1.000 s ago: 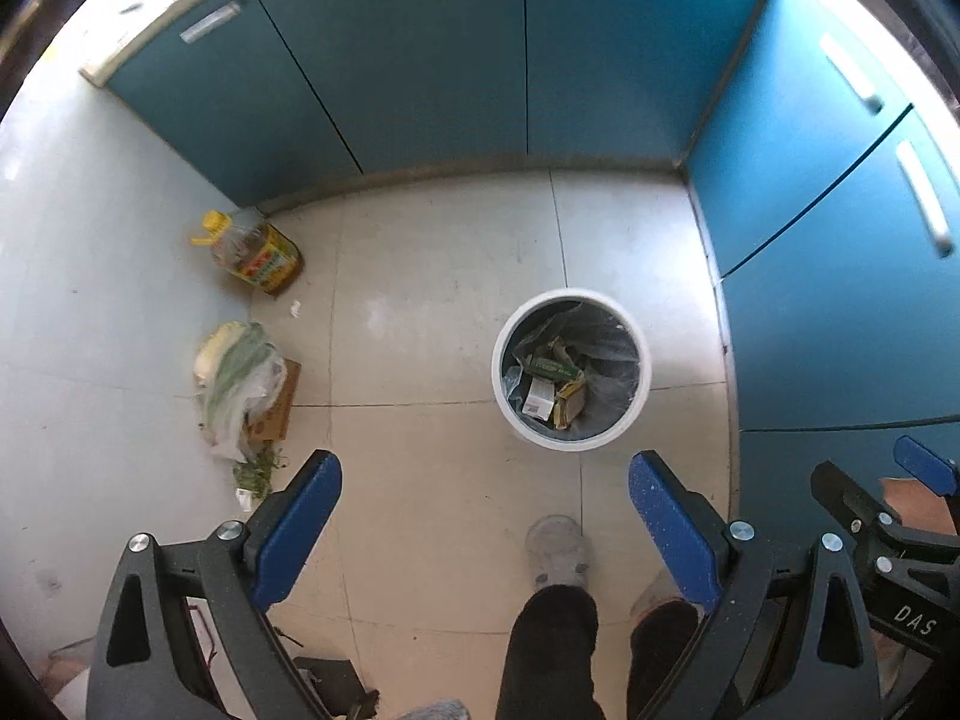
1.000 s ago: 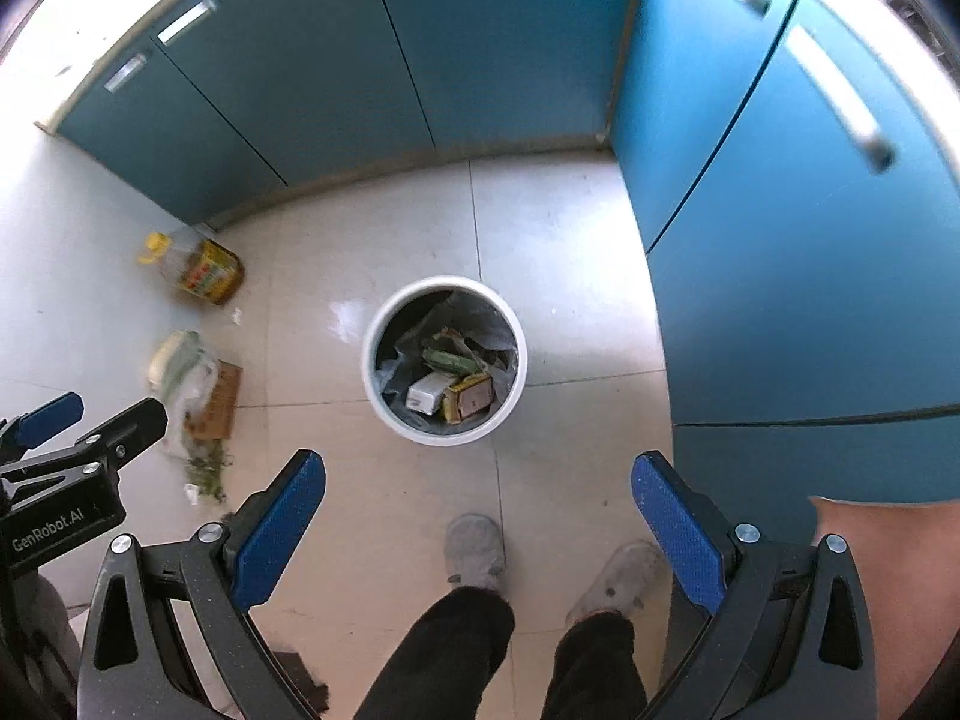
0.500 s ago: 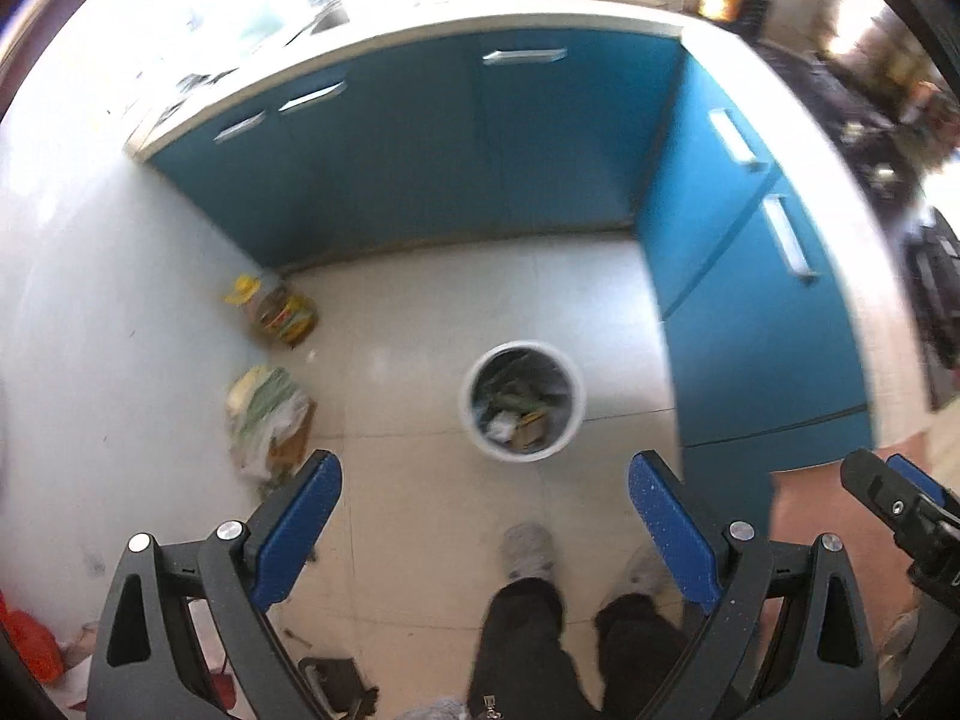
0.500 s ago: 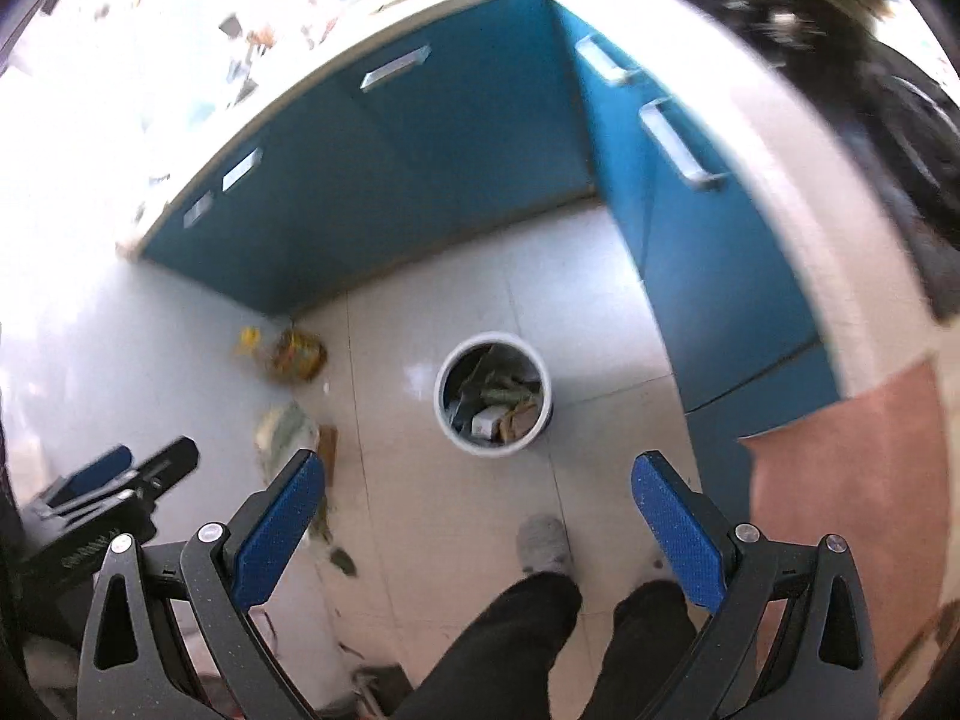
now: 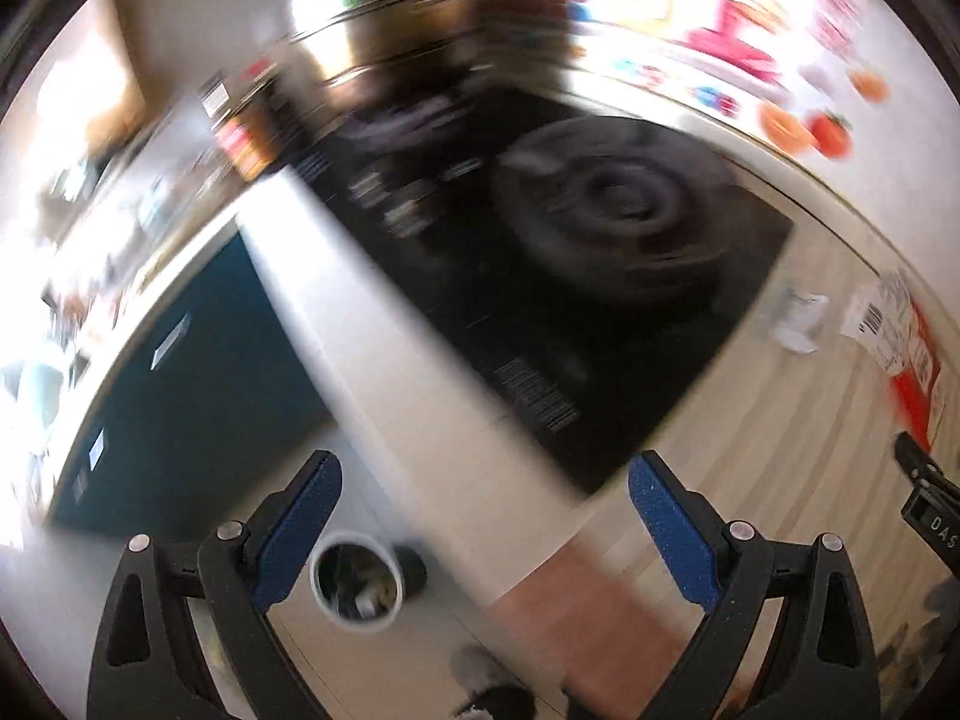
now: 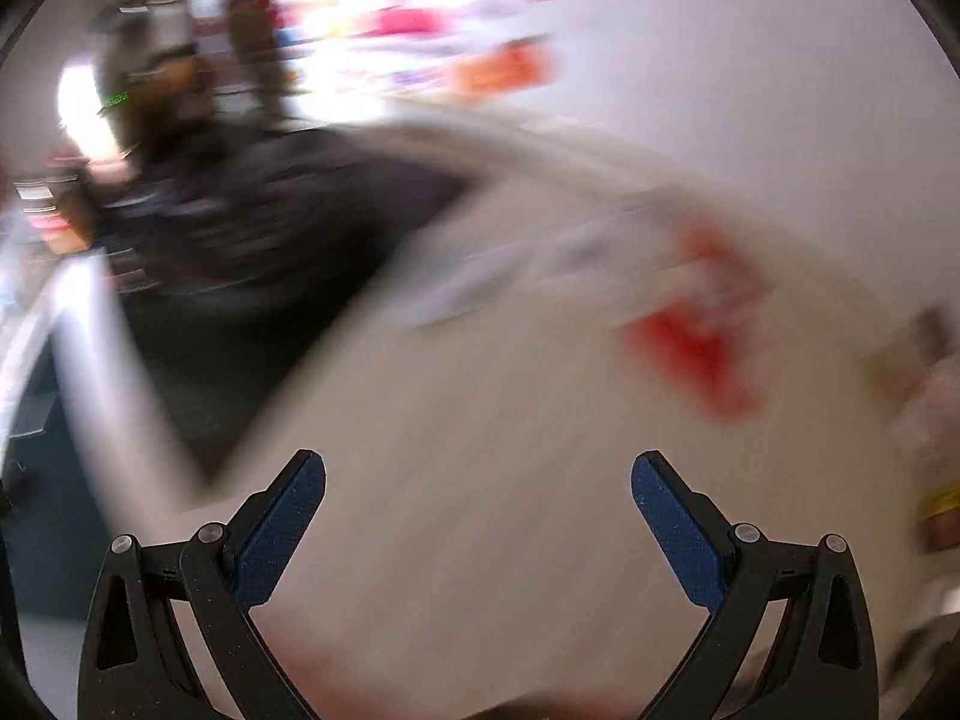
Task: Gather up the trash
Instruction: 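Grasp the red-and-white bag with the right tool while the left tool grasps the white sachet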
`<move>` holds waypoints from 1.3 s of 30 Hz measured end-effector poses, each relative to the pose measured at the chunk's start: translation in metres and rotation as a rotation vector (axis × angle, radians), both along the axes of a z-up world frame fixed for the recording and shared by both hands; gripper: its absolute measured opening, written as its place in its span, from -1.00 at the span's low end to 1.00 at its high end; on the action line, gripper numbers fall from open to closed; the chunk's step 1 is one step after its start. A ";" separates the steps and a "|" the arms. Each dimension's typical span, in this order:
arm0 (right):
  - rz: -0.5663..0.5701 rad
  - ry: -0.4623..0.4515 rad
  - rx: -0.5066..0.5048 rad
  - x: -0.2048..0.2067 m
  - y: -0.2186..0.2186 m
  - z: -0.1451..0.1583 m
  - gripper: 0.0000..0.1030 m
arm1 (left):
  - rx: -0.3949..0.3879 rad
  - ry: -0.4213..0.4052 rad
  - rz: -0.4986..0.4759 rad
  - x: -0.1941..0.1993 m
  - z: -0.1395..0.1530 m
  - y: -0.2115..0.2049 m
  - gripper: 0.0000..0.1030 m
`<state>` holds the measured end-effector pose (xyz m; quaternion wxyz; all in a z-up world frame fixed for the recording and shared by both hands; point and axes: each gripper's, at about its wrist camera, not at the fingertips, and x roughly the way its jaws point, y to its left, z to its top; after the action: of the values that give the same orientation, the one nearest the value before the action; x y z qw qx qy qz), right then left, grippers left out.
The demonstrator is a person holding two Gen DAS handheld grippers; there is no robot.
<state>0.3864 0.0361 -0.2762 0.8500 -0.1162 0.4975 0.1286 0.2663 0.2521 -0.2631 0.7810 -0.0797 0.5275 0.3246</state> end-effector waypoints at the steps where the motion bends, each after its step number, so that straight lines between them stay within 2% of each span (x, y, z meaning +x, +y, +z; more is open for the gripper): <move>1: -0.029 -0.041 -0.080 0.021 -0.018 -0.013 1.00 | 0.019 0.012 -0.013 0.015 -0.004 -0.005 0.90; 2: -0.037 -0.055 -0.123 0.032 -0.026 -0.021 1.00 | 0.042 0.034 -0.028 0.037 -0.015 -0.016 0.90; 4: -0.040 -0.067 -0.215 0.056 -0.041 -0.047 1.00 | 0.065 0.067 -0.046 0.056 -0.029 -0.028 0.90; 8: 0.030 -0.124 -0.372 0.075 -0.037 -0.092 1.00 | 0.076 0.142 -0.068 0.094 -0.066 -0.052 0.90; 12: 0.056 -0.243 -0.446 0.085 -0.020 -0.108 0.98 | 0.065 0.174 -0.088 0.110 -0.084 -0.062 0.90; 15: 0.056 -0.293 -0.469 0.101 -0.012 -0.109 0.95 | 0.011 0.172 -0.091 0.118 -0.092 -0.061 0.90; 16: 0.052 -0.300 -0.471 0.107 -0.010 -0.108 0.80 | -0.031 0.164 -0.087 0.121 -0.095 -0.060 0.90; 17: 0.049 -0.302 -0.472 0.116 -0.009 -0.110 0.45 | -0.087 0.155 -0.073 0.124 -0.098 -0.059 0.90; 18: 0.043 -0.287 -0.469 0.126 -0.010 -0.111 0.00 | -0.174 0.142 -0.047 0.126 -0.101 -0.055 0.90; 19: 0.045 -0.253 -0.445 0.134 -0.012 -0.111 -0.12 | -0.257 0.121 -0.014 0.127 -0.104 -0.050 0.89; 22: 0.045 -0.235 -0.359 0.143 -0.020 -0.103 -0.34 | -0.436 0.046 0.073 0.130 -0.107 -0.037 0.88; 26: 0.044 -0.225 -0.275 0.139 -0.034 -0.091 -0.41 | -0.641 -0.058 0.182 0.137 -0.111 -0.025 0.88; 28: 0.034 -0.218 -0.243 0.131 -0.040 -0.087 -0.41 | -0.694 -0.084 0.214 0.142 -0.113 -0.025 0.86; 29: 0.032 -0.218 -0.233 0.130 -0.042 -0.084 -0.42 | -0.717 -0.098 0.228 0.147 -0.113 -0.024 0.80; 31: 0.019 -0.208 -0.198 0.130 -0.049 -0.080 -0.43 | -0.727 -0.106 0.234 0.156 -0.111 -0.026 0.46; 33: 0.006 -0.205 -0.172 0.122 -0.053 -0.072 -0.44 | -0.707 -0.092 0.224 0.168 -0.108 -0.029 0.34; 35: -0.002 -0.208 -0.157 0.121 -0.057 -0.068 -0.48 | -0.659 -0.065 0.202 0.178 -0.104 -0.032 -0.11; 36: -0.007 -0.211 -0.147 0.120 -0.058 -0.066 -0.50 | -0.647 -0.055 0.188 0.182 -0.103 -0.034 -0.52; 37: -0.009 -0.213 -0.142 0.121 -0.055 -0.066 -0.55 | -0.631 -0.038 0.172 0.188 -0.103 -0.036 -0.67; 38: -0.013 -0.212 -0.130 0.119 -0.058 -0.062 -0.82 | -0.615 -0.024 0.159 0.192 -0.103 -0.038 -0.69; 39: -0.015 -0.214 -0.126 0.120 -0.056 -0.061 -0.86 | -0.589 -0.017 0.150 0.194 -0.101 -0.040 -0.74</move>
<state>0.5068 -0.0198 -0.3369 0.8901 -0.1786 0.4120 0.0777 0.4604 0.2116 -0.3638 0.7025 -0.3442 0.5851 0.2137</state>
